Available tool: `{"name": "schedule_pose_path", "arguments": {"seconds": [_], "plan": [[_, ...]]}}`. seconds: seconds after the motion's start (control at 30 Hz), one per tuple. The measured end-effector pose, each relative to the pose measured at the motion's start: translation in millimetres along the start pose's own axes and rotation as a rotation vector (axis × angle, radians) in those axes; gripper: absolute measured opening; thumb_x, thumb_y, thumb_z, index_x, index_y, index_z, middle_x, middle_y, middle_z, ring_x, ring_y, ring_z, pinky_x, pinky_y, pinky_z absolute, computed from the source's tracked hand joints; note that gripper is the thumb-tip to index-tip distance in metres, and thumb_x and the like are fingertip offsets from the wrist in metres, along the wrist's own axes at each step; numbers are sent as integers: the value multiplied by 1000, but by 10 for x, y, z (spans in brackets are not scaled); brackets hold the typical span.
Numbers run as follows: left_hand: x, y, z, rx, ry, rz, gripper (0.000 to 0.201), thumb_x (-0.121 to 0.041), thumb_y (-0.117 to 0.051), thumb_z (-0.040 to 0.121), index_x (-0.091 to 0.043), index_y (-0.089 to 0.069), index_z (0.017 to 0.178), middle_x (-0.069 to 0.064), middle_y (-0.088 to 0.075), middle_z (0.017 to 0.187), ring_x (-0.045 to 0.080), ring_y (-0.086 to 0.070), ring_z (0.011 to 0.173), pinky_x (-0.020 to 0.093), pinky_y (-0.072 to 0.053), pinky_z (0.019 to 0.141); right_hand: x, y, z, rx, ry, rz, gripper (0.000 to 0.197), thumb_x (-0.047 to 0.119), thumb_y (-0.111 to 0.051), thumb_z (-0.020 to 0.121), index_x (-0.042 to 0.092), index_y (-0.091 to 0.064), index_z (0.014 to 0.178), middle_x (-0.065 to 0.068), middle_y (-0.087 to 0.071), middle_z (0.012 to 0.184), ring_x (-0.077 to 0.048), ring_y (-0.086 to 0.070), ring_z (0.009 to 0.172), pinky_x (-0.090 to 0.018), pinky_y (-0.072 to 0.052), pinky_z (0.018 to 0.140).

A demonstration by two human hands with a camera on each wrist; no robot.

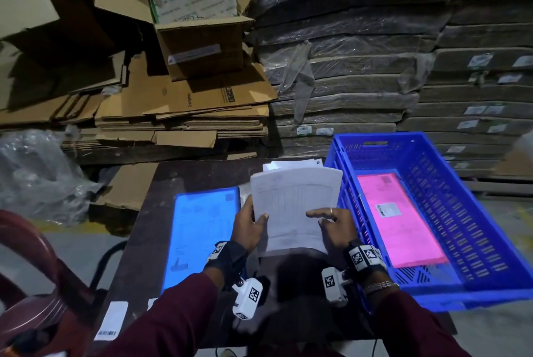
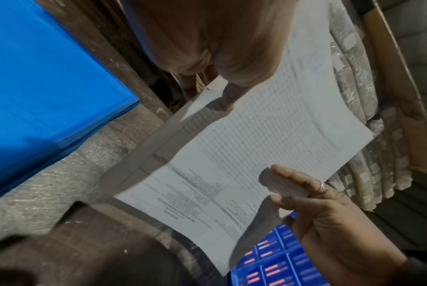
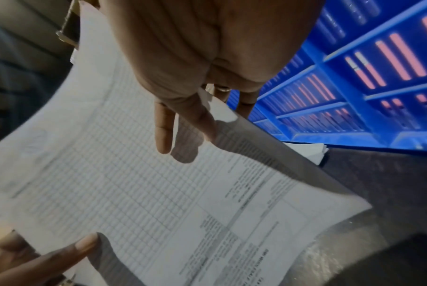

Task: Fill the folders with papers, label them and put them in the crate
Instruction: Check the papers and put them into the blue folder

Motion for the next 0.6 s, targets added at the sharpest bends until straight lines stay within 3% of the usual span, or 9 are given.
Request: {"name": "schedule_pose_path", "arguments": {"seconds": [0.17,0.27,0.4,0.5,0.6], "plan": [[71,-50,-129,41,41,53,60,1,-64,88,-16,-41,140,-8,-58,121,13,-56,114,3,-43,80,-154,-44,20,-1,42,-44,53,-10,-51,76,33,-80,87,8,-76,93,-5,-68,94,-30,-54,88],[112,-99,-211,70,36,105,74,2,-63,88,-22,-27,148,-7,-57,125,13,-55,116,16,-43,91,-234,-97,-2,31,50,12,58,-19,-47,73,26,-81,88,5,-77,92,-6,-70,93,-36,-56,87],[4,-50,-196,40,-20,131,87,1,-63,87,-35,-18,152,-7,-56,133,10,-59,110,22,-51,91,-193,-50,8,-10,58,55,59,-17,-49,75,31,-80,88,12,-76,96,-4,-69,94,-25,-52,85],[-136,8,-146,40,-108,145,101,-1,-66,85,-49,-6,151,-13,-53,137,9,-65,96,21,-56,82,-103,11,10,-37,18,138,56,-18,-49,75,26,-80,91,16,-75,98,-2,-68,98,-19,-52,87],[-235,78,-105,11,-163,143,102,-2,-69,84,-47,-8,152,-13,-52,135,6,-64,88,24,-56,75,-31,68,16,-59,0,211,53,-18,-50,77,22,-80,93,16,-75,99,0,-68,90,-17,-52,77]]}}
Point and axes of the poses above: each hand's wrist, its own z-axis towards the middle knuckle, its own y-axis out of the back of the hand, x = y × z, the point moved 7 cm from there along z, towards the middle knuckle
